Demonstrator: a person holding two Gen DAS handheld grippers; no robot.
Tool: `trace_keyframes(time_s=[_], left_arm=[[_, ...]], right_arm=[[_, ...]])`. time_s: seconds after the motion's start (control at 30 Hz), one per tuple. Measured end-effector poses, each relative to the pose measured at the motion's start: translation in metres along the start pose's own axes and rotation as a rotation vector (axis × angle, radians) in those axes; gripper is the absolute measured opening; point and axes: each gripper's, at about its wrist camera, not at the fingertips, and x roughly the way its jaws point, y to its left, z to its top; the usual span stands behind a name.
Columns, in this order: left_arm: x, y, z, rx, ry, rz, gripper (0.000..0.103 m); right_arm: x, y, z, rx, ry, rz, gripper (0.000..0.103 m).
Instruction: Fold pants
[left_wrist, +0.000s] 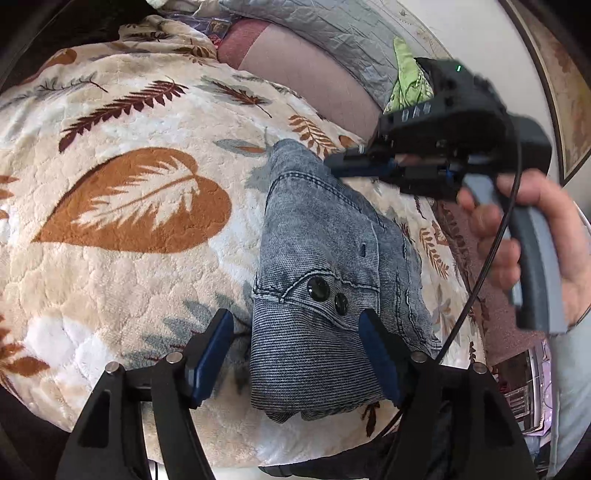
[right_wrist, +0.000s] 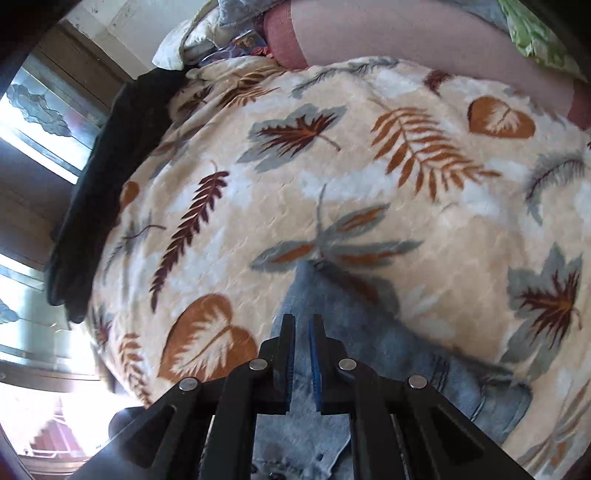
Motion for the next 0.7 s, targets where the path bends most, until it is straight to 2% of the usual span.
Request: trace_keyframes(time_s=[0.1, 0.2, 0.33, 0.37, 0.5, 0.6, 0.67, 0.7], left_arm=[[-0.004, -0.002, 0.003, 0.003, -0.008, 0.015, 0.074], [-0.006, -0.001, 0.003, 0.007, -0.006, 0.033, 0.074], [-0.010, -0.002, 0.006, 0.019, -0.021, 0.051, 0.074], [-0.012, -0.002, 0.006, 0.024, -0.027, 0.057, 0.074], [-0.012, -0.002, 0.005, 0.027, -0.027, 0.082, 0.074], [-0.009, -0.003, 0.004, 0.029, -0.011, 0.100, 0.075], [-0.008, -0.005, 0.003, 0.043, -0.014, 0.120, 0.075], [-0.008, -0.007, 0.003, 0.048, -0.014, 0.125, 0.075]], right_arm=[[0.022, -0.026, -0.014, 0.020, 0.031, -0.182, 0.010], [0.003, -0.038, -0.023, 0.069, -0.031, -0.089, 0.010], [-0.028, -0.038, -0.052, 0.055, -0.119, -0.040, 0.012], [-0.032, -0.040, -0.063, 0.059, -0.127, -0.031, 0.015], [-0.033, -0.065, -0.102, 0.080, -0.138, -0.048, 0.046], [-0.025, -0.081, -0.114, 0.104, -0.140, 0.010, 0.046], [-0.035, -0.077, -0.118, 0.109, -0.169, 0.006, 0.047], [-0.042, -0.074, -0.121, 0.102, -0.199, 0.000, 0.051]])
